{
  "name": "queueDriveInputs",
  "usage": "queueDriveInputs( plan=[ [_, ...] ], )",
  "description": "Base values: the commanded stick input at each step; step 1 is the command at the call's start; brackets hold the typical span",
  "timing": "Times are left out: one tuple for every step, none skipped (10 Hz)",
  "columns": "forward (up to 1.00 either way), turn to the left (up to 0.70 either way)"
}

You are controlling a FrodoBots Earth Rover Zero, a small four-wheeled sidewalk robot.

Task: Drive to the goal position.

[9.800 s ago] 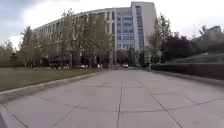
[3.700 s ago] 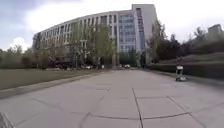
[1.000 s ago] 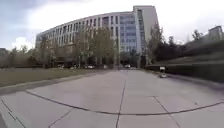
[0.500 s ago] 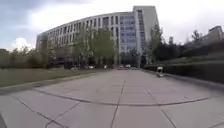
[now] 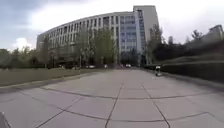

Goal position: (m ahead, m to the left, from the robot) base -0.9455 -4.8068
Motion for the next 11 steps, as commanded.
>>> queueDriveInputs(
  plan=[
    [-0.7, 0.0],
    [-0.7, 0.0],
    [-0.7, 0.0],
    [-0.7, 0.0],
    [-0.7, 0.0],
    [-0.7, 0.0],
    [-0.7, 0.0],
    [-0.7, 0.0],
    [-0.7, 0.0],
    [-0.7, 0.0],
    [-0.7, 0.0]
  ],
)
